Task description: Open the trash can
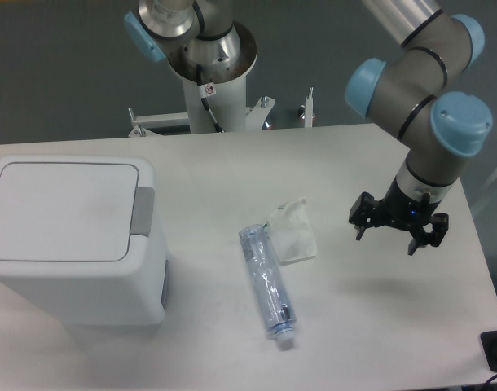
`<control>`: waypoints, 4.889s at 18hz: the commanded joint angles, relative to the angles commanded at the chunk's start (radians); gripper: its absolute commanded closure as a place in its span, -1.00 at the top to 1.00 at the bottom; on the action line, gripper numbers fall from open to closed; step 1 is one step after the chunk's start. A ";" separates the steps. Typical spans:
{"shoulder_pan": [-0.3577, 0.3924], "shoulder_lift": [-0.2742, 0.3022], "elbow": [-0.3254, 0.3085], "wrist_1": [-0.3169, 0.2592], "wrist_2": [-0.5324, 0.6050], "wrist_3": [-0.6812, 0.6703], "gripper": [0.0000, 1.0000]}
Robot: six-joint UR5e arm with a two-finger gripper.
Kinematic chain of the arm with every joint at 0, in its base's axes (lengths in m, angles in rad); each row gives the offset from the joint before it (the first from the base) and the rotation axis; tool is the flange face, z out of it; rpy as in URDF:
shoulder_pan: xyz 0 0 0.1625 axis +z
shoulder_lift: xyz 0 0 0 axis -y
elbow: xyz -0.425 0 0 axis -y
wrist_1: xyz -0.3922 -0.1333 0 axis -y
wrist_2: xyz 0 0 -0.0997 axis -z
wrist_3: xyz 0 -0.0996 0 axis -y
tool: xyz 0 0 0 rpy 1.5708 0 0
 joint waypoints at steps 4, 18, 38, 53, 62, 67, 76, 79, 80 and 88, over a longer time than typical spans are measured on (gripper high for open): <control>-0.050 0.067 -0.017 -0.003 -0.098 -0.185 1.00; -0.279 0.215 -0.008 -0.051 -0.235 -0.595 1.00; -0.364 0.290 -0.107 -0.034 -0.213 -0.641 1.00; -0.365 0.285 -0.110 -0.034 -0.175 -0.638 1.00; -0.361 0.282 -0.084 -0.040 -0.183 -0.638 1.00; -0.220 0.241 -0.009 0.087 -0.175 -0.554 1.00; -0.124 0.062 -0.035 0.098 0.041 -0.223 1.00; -0.103 0.016 -0.023 0.104 0.058 -0.149 1.00; -0.097 0.002 -0.020 0.110 0.069 -0.122 1.00; 0.000 -0.060 -0.002 0.123 0.159 0.273 1.00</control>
